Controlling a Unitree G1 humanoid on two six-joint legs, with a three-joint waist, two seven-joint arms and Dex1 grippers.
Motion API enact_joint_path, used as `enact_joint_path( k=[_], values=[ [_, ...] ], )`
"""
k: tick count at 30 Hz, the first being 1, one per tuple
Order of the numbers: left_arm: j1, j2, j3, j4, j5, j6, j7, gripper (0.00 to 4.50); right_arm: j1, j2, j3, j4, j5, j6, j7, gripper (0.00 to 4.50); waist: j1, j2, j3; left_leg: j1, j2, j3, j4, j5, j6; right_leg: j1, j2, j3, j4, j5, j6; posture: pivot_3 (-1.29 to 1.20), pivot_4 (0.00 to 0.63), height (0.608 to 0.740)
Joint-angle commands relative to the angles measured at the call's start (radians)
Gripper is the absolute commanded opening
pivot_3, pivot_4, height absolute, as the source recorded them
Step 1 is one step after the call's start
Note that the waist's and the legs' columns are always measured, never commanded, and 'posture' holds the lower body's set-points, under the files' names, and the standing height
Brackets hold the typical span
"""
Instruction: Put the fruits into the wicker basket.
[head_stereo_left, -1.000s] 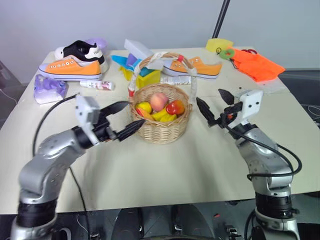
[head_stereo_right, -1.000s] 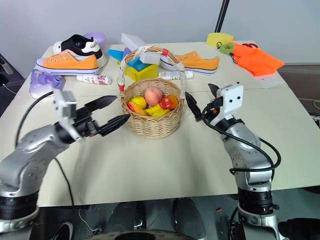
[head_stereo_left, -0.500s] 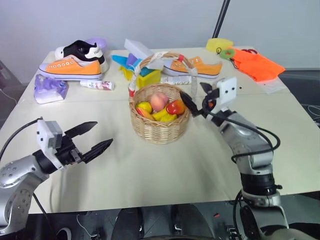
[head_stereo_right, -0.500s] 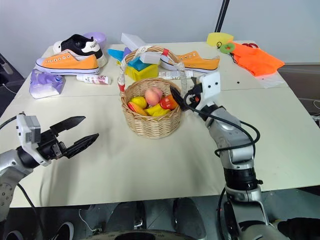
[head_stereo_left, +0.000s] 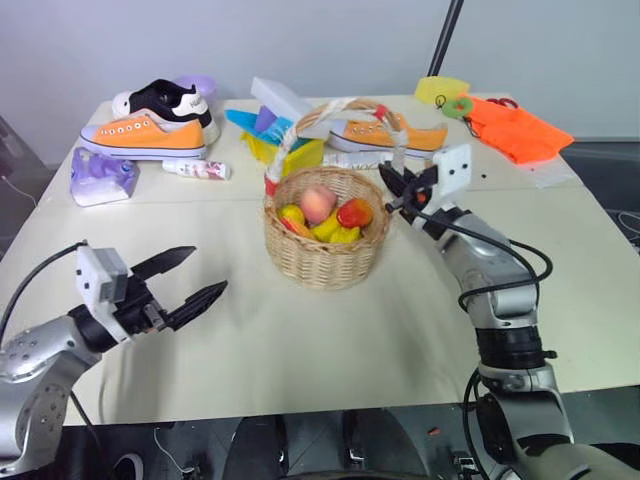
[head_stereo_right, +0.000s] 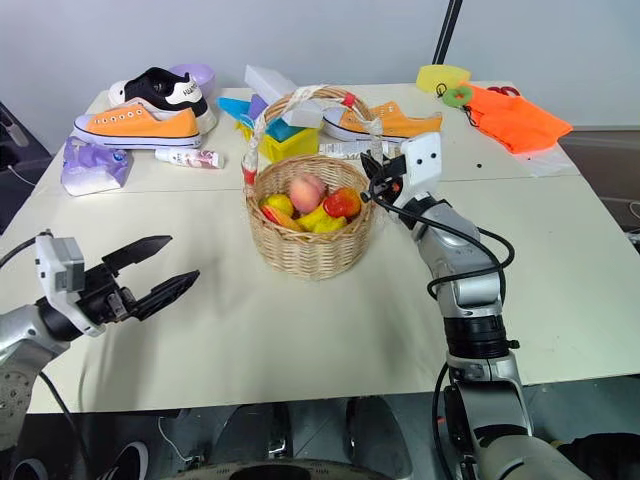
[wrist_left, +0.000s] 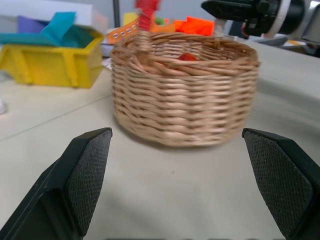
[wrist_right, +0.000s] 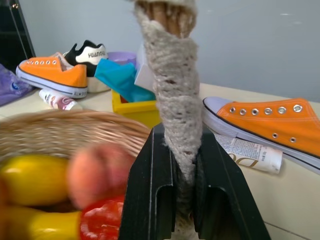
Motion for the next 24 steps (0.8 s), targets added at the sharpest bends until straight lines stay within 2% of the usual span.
enact_joint_path(
  k=[1, 3, 7, 15, 18, 24],
  values=[
    [-0.047, -0.001, -0.035, 0.002, -0.003, -0.007, -0.002, 4.5, -0.013, -0.036, -0.093, -0.042, 0.007, -0.052, -0.021, 0.01, 0.0, 0.0, 0.0, 0.0, 0.0, 0.0, 0.0, 0.0, 0.0, 0.0, 0.0, 0.0, 0.0, 0.0, 0.0, 0.0, 0.15, 0.74],
    [-0.076, 0.001, -0.059, 0.017, 0.005, -0.013, -0.009, 4.5, -0.011, -0.048, -0.125, -0.044, 0.005, -0.062, -0.038, 0.01, 0.001, 0.0, 0.0, 0.0, 0.0, 0.0, 0.0, 0.0, 0.0, 0.0, 0.0, 0.0, 0.0, 0.001, 0.002, 0.0, 0.15, 0.74],
    [-0.214, -0.02, -0.163, 0.095, 0.027, -0.02, -0.041, 4.5, 0.011, -0.116, -0.268, -0.045, -0.005, -0.067, -0.13, 0.01, 0.008, 0.002, 0.001, 0.0, -0.001, 0.0, 0.0, 0.0, 0.0, 0.0, 0.0, 0.0, 0.0, 0.001, 0.002, 0.0, 0.15, 0.74],
    [-0.501, -0.11, -0.368, 0.278, 0.087, -0.049, -0.162, 4.5, 0.241, -0.223, -0.542, -0.175, -0.066, -0.052, -0.289, 0.01, 0.006, 0.004, 0.001, 0.0, -0.004, 0.0, -0.001, 0.0, 0.0, 0.001, 0.002, 0.0, -0.001, 0.002, 0.003, 0.0, 0.15, 0.74],
    [-0.57, -0.134, -0.419, 0.341, 0.108, -0.065, -0.223, 4.5, 0.325, -0.211, -0.608, -0.247, -0.073, -0.021, -0.345, 0.01, 0.0, 0.006, 0.001, 0.0, -0.004, 0.001, -0.001, 0.0, 0.0, 0.001, 0.003, 0.0, -0.001, 0.002, 0.004, 0.0, 0.15, 0.74],
    [-0.651, -0.171, -0.47, 0.454, 0.151, -0.115, -0.304, 4.5, 0.41, -0.129, -0.638, -0.39, -0.073, 0.039, -0.437, 0.01, -0.012, 0.007, 0.001, 0.002, -0.001, 0.0, 0.0, 0.001, -0.001, 0.001, 0.007, 0.002, -0.001, 0.002, 0.004, 0.0, 0.15, 0.74]
  ],
)
